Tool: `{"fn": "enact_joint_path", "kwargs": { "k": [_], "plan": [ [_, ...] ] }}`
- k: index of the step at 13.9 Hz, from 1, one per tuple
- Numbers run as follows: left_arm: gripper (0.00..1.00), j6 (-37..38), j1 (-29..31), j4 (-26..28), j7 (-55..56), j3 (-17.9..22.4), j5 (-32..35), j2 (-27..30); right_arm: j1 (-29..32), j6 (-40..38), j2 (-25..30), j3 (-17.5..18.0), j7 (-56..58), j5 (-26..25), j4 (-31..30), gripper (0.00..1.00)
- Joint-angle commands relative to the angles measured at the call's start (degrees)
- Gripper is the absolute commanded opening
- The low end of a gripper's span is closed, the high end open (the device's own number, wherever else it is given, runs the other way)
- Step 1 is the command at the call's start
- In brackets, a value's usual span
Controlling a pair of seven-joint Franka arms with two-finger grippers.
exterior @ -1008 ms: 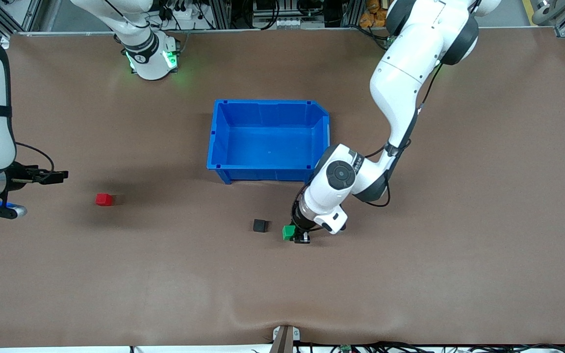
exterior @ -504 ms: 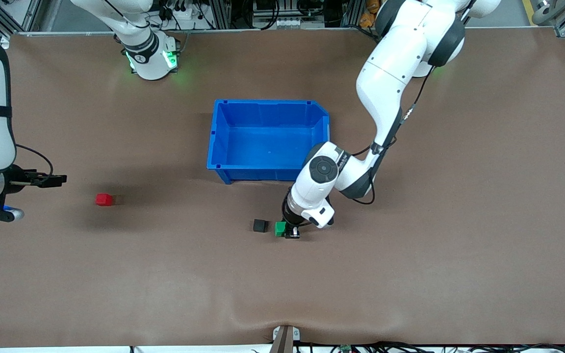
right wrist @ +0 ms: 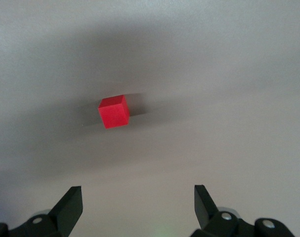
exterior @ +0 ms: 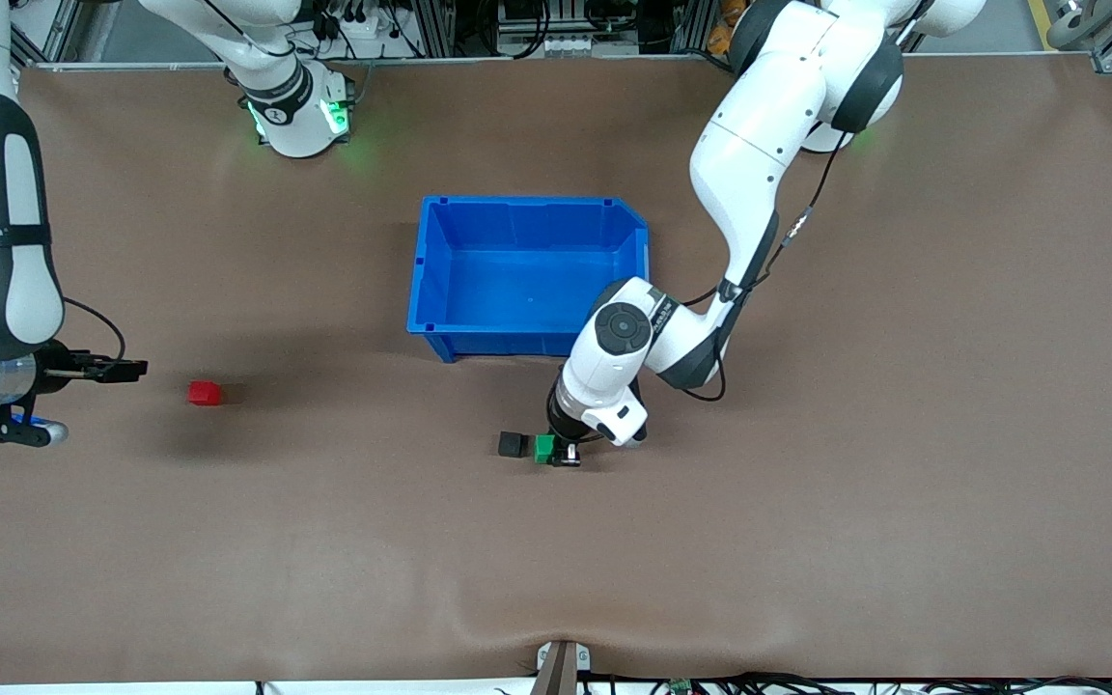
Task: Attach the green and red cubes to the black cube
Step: 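Carry the green cube with the left gripper to the black cube, then set the green cube on the black cube while the right gripper reaches the red cube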
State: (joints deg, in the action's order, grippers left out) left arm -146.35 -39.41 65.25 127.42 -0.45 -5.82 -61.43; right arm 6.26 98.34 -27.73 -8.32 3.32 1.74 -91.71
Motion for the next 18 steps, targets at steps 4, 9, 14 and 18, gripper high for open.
{"fn": "enact_joint_path", "kwargs": {
  "k": [4,9,14,18],
  "plan": [
    [0.00,-0.86,-1.55,-3.20,0.46,0.72,-1.04,-2.38,-0.19,2.38,-1.54,0.23,0.20,2.04,-0.66,1.00],
    [0.00,-0.87,-2.25,-3.03,0.64,0.28,-1.04,-2.29,-0.28,6.49,-4.87,0.23,0.20,2.04,-0.75,1.00],
    [0.00,5.36,-1.90,-2.67,0.73,0.19,-1.04,-0.80,-0.46,7.56,-6.20,0.23,0.20,2.13,-1.63,1.00],
    [0.00,8.44,-1.46,-2.76,0.47,0.02,-1.04,0.52,-0.99,10.19,-6.20,0.23,0.20,2.40,-3.03,1.00]
  ]
}}
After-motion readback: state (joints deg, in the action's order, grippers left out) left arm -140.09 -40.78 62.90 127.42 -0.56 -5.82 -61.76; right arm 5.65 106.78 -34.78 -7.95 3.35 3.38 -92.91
